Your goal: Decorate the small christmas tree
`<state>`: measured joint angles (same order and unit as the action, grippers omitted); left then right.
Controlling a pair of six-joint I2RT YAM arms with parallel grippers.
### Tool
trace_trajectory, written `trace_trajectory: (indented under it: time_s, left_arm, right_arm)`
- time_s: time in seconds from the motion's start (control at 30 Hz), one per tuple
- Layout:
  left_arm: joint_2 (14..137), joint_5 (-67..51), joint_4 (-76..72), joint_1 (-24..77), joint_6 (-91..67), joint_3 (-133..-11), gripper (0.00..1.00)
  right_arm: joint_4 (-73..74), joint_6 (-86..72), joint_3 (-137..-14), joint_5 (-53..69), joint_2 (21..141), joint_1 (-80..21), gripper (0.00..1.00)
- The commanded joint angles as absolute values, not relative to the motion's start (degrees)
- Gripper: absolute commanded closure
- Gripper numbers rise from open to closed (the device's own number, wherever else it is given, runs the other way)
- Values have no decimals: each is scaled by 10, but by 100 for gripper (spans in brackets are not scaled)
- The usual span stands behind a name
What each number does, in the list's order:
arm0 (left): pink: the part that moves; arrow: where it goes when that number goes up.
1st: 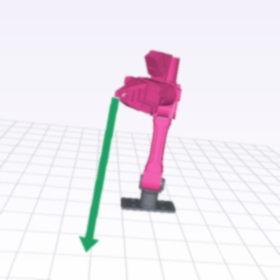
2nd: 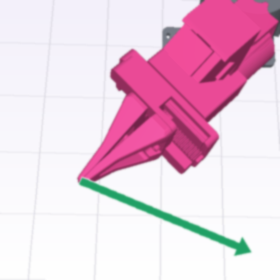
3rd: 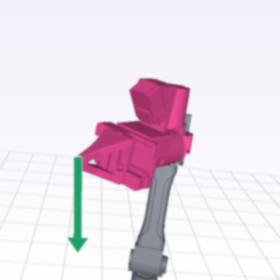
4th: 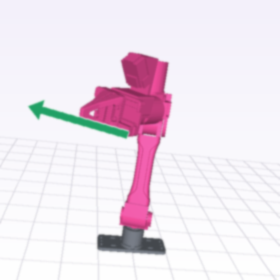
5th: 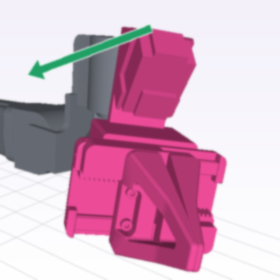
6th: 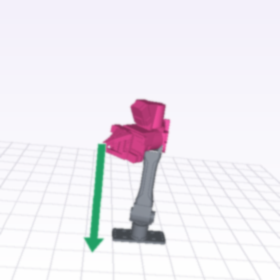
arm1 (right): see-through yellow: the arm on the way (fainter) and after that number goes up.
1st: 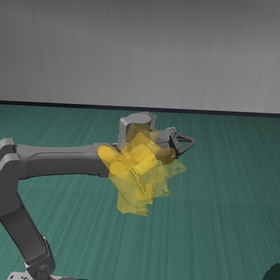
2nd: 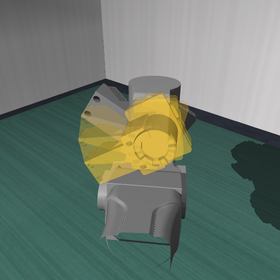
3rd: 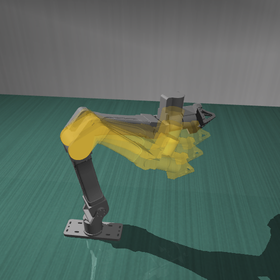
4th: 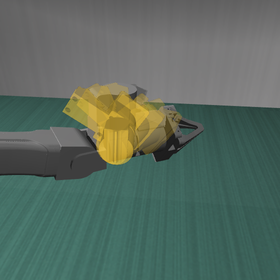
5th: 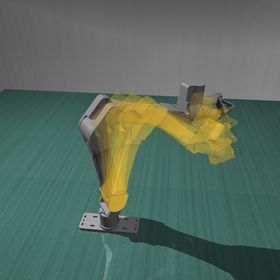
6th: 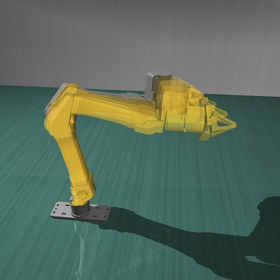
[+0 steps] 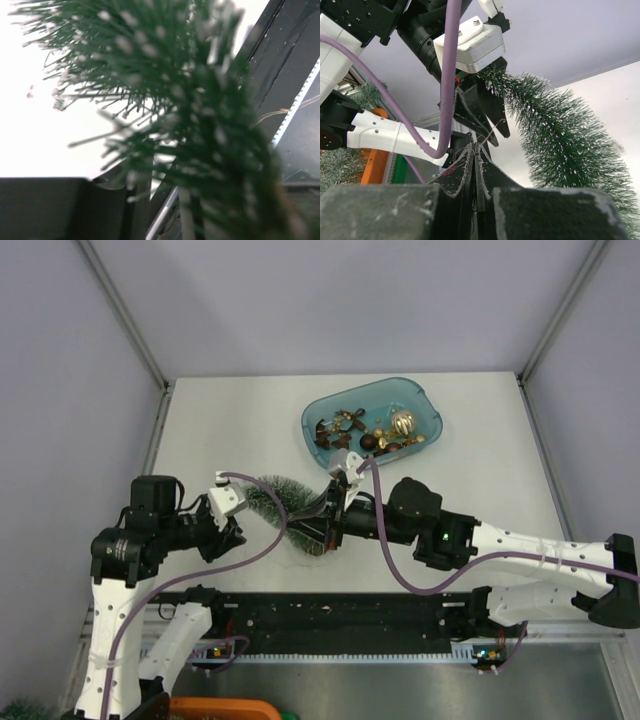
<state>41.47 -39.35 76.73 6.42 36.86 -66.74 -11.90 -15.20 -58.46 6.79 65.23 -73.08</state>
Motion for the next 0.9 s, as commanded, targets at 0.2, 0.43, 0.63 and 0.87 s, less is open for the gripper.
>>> trace_trajectory:
  time_s: [0.2, 0.43, 0.63, 0.87]
  left_arm:
    - [402, -320, 707, 65, 359, -650, 100]
    - [378, -140, 583, 65, 304, -592, 100]
    - [347, -71, 514, 64, 295, -553, 100]
    - [343, -93, 513, 64, 294, -575, 100]
  right_arm:
    - [-152, -162, -576, 67, 632, -737, 100]
    - [-128, -165, -577, 60, 635, -737, 82]
    - [-105, -161, -573, 45, 621, -737, 54]
    - [-51, -126, -579, -38, 571, -737, 35]
